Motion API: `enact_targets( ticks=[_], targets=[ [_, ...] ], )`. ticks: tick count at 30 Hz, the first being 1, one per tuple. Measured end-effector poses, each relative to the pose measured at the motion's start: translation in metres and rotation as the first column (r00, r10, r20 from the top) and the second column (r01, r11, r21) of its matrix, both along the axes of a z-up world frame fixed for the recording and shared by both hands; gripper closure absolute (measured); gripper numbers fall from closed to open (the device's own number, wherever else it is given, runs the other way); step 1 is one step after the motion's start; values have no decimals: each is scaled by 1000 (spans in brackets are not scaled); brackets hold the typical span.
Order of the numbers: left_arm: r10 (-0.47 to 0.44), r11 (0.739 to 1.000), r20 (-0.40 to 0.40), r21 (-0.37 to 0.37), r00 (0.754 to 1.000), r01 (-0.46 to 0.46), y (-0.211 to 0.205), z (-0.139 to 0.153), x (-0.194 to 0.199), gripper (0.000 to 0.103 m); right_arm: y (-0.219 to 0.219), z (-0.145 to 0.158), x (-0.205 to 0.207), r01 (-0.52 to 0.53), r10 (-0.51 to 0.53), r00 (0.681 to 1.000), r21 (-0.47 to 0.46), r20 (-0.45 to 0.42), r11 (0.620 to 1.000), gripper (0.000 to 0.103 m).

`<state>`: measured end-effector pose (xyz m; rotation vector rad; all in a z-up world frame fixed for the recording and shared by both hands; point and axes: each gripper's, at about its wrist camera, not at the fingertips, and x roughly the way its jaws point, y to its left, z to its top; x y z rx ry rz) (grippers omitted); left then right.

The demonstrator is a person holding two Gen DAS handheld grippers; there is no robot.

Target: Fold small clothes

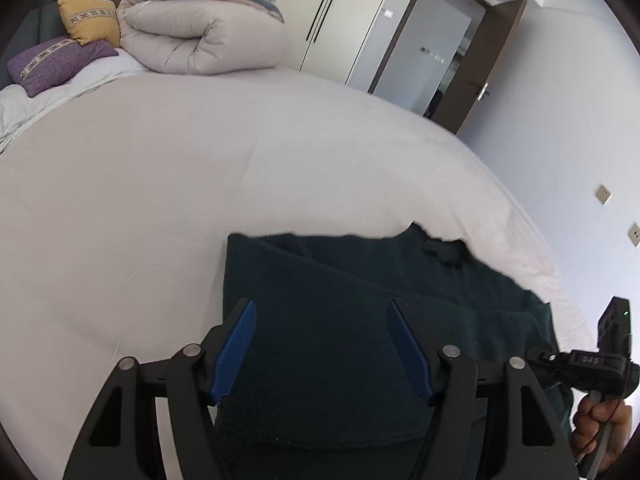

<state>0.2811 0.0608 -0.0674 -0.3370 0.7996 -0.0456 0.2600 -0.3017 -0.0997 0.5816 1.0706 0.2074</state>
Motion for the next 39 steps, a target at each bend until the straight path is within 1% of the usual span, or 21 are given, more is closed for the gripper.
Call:
enact_targets(
  ticks=[1,3,4,5,8,11,13,15,16,18,19,20,22,24,25,27,30,32,34,37,39],
  targets=[
    [5,1000,-33,5,999,-5,1,-13,2,42,0,-2,2,-1,1,1000,0,-4,1000,96],
    [5,1000,-85,16,996,-3,3,-38,2,46,-1,-7,6,0,0,1000,8,-2,1000,96],
    [-2,1000,-59,24,998,3,4,-44,-3,46,-1,-9,6,-2,2,1000,13,3,1000,96],
    [-4,1000,-39,24,999,5,5,-44,-6,46,0,-12,7,-3,3,1000,17,8,1000,96],
    [-5,999,-52,38,999,7,4,-42,-6,45,-1,-15,4,2,-3,1000,39,24,999,95],
    [-11,999,-38,33,999,13,4,-44,-8,45,-6,-3,-3,37,-37,999,22,7,999,91],
    [-10,1000,-33,25,999,11,6,-45,-9,45,-5,16,-9,81,-78,995,-40,68,996,91],
    [-12,1000,-27,20,1000,12,7,-45,-9,44,-1,31,-10,68,-64,990,-29,128,997,90],
    [-12,1000,-25,14,1000,12,7,-46,-10,44,2,34,-8,53,-52,989,-7,141,999,85],
    [-13,1000,-18,-6,1000,12,10,-47,-10,44,13,32,2,10,-15,988,36,152,999,67],
    [-13,1000,-14,-19,1000,13,12,-47,-11,44,17,29,7,-1,-8,987,56,160,998,50],
    [-14,999,-8,-34,1000,14,14,-48,-13,44,19,24,12,-6,-7,986,78,168,997,46],
    [-14,998,-3,-57,1000,14,17,-50,-13,45,19,15,21,26,-34,991,60,128,998,46],
    [-13,999,-3,-50,1000,13,16,-51,-11,45,7,10,20,99,-106,989,66,105,993,47],
    [-13,999,-3,-42,1000,13,15,-52,-11,45,-4,11,16,175,-178,980,43,85,984,47],
    [-13,1000,-2,-28,1000,13,13,-52,-10,45,-24,16,7,281,-281,953,12,111,960,47],
    [-12,1000,-1,-25,1000,12,13,-53,-10,44,-38,29,-7,363,-358,919,2,164,932,45],
    [-12,1000,-1,-18,1000,12,12,-53,-9,44,-30,37,-5,321,-322,923,42,210,946,45],
    [-12,1000,-1,-19,1000,12,13,-53,-9,44,-5,39,7,187,-199,953,74,229,980,45],
    [-13,1000,1,-24,1000,13,13,-54,-8,44,34,20,33,-10,-27,978,175,209,984,45],
    [-14,999,2,-31,1000,14,14,-55,-8,44,44,-2,48,-37,9,987,172,161,984,46]
  ],
)
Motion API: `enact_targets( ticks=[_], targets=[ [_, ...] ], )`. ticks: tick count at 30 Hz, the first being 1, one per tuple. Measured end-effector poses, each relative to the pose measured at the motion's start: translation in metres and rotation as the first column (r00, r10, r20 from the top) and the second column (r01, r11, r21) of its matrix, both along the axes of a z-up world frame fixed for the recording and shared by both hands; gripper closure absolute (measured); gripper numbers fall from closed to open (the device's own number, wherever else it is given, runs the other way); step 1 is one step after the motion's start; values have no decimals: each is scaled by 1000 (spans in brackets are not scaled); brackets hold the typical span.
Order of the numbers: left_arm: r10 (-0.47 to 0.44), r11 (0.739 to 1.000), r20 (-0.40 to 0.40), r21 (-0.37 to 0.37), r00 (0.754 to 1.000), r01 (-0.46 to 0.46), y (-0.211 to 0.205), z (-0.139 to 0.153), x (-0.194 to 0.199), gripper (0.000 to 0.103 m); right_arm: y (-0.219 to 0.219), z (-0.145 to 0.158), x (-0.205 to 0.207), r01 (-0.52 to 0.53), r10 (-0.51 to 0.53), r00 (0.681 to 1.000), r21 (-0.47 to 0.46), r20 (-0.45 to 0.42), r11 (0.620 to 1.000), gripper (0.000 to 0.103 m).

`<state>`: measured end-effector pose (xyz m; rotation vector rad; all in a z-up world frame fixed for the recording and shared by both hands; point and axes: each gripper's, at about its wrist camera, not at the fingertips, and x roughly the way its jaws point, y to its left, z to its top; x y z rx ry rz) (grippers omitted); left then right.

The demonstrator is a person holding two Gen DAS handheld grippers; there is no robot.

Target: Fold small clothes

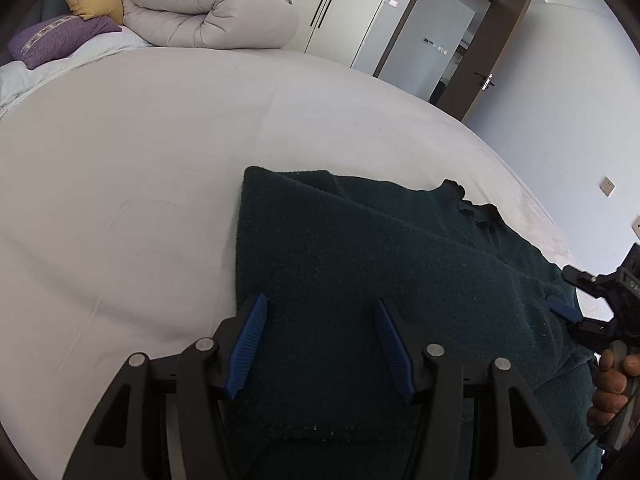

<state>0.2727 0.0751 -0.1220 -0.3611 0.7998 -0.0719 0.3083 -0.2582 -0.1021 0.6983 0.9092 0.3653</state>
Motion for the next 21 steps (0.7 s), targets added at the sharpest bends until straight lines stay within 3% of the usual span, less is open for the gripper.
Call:
enact_targets(
  ticks=[2,7,11,12,13,15,21],
  targets=[
    [-1,1000,2,-9,1000,1,2,0,0,44,-11,-21,4,23,-21,1000,59,-20,998,58],
    [-3,999,11,-38,1000,3,6,1,-1,44,-64,-34,-23,135,-138,990,210,-2,968,60],
    [-12,993,5,-113,1000,13,20,10,-12,43,-85,-24,-77,173,-171,985,75,-26,982,56],
    [-6,996,-19,-94,1000,4,22,15,-19,37,-90,-21,-93,179,-178,984,50,-30,983,56],
    [19,998,-70,-60,997,-23,24,17,-28,17,-98,-16,-112,192,-191,981,27,-34,981,54],
    [28,996,-68,-79,997,-33,32,27,-58,15,-112,-4,-154,243,-244,969,-19,-30,970,47],
    [25,992,-38,-122,999,-29,49,54,-169,9,-126,20,-274,247,-245,969,-104,30,963,46]
  ],
)
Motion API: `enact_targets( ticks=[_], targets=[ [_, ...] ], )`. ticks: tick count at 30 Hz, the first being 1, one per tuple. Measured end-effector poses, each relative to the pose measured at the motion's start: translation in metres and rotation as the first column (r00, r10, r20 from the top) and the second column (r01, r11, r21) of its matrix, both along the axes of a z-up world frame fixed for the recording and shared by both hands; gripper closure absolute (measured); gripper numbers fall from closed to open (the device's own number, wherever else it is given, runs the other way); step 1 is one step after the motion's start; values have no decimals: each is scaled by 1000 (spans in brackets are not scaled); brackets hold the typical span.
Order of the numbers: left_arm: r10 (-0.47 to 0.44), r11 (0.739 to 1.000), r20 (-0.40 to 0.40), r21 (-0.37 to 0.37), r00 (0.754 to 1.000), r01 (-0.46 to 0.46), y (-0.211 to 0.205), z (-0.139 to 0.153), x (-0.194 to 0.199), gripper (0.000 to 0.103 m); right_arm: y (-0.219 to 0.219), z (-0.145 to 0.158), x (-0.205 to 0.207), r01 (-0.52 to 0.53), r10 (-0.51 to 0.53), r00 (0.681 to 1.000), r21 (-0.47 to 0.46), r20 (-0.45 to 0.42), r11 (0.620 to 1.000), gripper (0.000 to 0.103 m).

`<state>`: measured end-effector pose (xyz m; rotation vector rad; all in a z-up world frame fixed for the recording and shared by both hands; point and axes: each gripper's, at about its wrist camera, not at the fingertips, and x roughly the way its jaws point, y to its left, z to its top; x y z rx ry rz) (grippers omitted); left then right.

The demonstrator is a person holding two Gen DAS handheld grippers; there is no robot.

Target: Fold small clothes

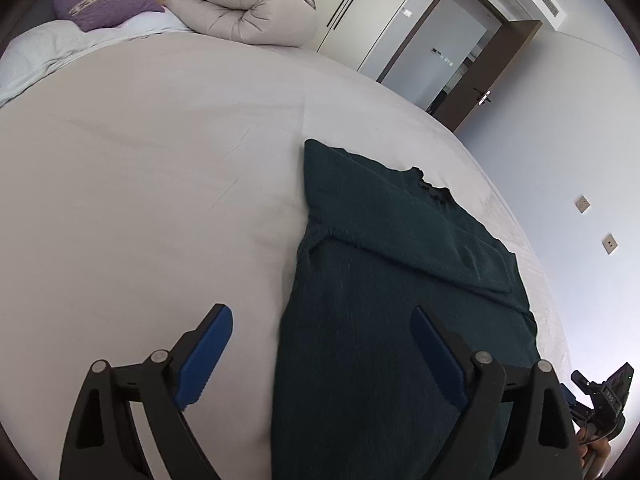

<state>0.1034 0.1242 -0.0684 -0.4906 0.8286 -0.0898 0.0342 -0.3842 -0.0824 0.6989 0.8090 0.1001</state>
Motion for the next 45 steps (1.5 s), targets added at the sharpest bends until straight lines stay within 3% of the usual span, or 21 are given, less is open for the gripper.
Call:
enact_targets(
  ticks=[3,6,8,12,15,20,29,34,36,40,41,45],
  targets=[
    [17,1000,-51,11,999,-16,3,-7,-44,9,-6,6,-51,0,0,1000,-54,-6,999,46],
    [-7,999,-116,-33,993,3,0,-24,-75,9,-11,6,-88,7,-9,1000,-70,-21,998,46],
    [-28,1000,-127,-10,992,27,-9,-29,-91,9,-14,2,-105,15,-20,998,-78,-53,997,46],
    [-78,997,-143,17,987,82,-19,-29,-107,9,-17,-10,-120,27,-44,989,-121,-139,992,46],
    [-105,994,-162,8,981,107,-19,-31,-111,9,-22,-12,-128,33,-47,989,-101,-142,994,46],
    [-145,989,-191,-70,971,134,-5,-32,-122,17,-27,-14,-141,22,-33,989,-71,-147,997,46],
    [-243,950,-235,-255,941,181,-2,-38,-132,18,-30,-19,-142,-4,7,987,16,-161,1000,46],
    [-293,940,-264,-255,919,227,-17,-41,-130,20,-36,-20,-149,-15,24,986,57,-168,998,46],
    [-288,942,-277,-253,917,220,-16,-41,-128,29,-41,-20,-153,-7,19,985,72,-169,997,46],
    [-243,951,-311,-262,919,162,-4,-47,-126,79,-49,-21,-158,3,12,985,90,-172,996,46],
    [-233,953,-319,-262,919,151,-2,-49,-127,85,-50,-21,-159,5,11,985,96,-174,995,46],
    [-238,952,-321,-262,917,156,-4,-49,-129,85,-53,-22,-161,7,12,984,100,-180,995,46]
  ],
)
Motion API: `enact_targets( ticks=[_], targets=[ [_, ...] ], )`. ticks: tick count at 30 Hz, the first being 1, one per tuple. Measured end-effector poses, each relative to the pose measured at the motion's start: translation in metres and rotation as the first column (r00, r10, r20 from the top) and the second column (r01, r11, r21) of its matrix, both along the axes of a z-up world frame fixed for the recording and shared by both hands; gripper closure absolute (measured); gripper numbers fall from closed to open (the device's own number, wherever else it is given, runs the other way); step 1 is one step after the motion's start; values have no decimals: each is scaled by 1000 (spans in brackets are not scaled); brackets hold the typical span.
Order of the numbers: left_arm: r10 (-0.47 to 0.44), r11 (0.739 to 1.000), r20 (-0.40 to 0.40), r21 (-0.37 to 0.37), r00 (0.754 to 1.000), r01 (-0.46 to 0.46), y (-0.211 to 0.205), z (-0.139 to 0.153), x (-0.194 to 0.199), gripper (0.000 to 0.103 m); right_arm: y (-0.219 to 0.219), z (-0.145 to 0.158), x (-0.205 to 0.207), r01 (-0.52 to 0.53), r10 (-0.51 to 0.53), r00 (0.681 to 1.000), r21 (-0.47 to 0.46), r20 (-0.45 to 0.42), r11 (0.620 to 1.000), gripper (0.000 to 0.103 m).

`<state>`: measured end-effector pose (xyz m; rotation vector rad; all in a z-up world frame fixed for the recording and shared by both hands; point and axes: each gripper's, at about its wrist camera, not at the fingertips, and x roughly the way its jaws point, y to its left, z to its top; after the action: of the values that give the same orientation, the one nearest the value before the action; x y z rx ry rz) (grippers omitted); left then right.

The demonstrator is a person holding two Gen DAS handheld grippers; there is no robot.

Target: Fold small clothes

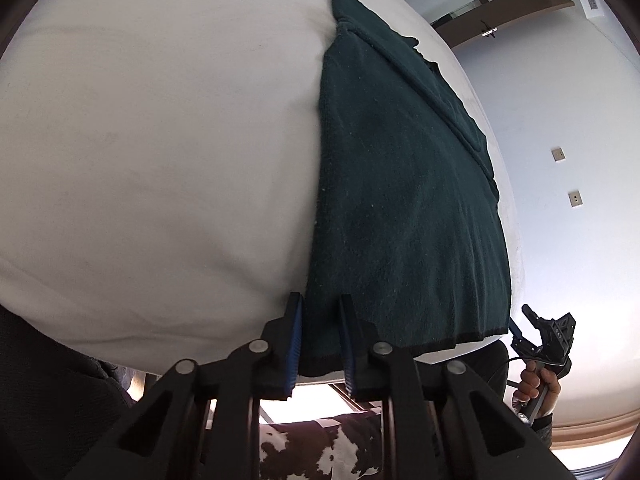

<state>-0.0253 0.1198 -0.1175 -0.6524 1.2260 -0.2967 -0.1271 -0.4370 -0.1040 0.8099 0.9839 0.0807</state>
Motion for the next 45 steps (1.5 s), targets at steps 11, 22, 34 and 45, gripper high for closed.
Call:
enact_targets(
  ticks=[11,22,34,45],
  targets=[
    [-30,999,29,-39,999,31,-11,5,-1,32,-6,0,-3,-1,1,1000,4,-3,1000,46],
    [8,998,20,-65,1000,-7,-4,2,-1,96,-6,1,-5,-9,9,1000,7,1,1000,46],
    [51,994,59,-99,997,-45,8,12,-11,97,-7,-6,-6,-71,68,995,-29,-79,997,46],
    [63,992,94,-117,994,-51,14,20,-16,97,16,-12,14,-159,150,981,-67,-119,985,86]
  ],
)
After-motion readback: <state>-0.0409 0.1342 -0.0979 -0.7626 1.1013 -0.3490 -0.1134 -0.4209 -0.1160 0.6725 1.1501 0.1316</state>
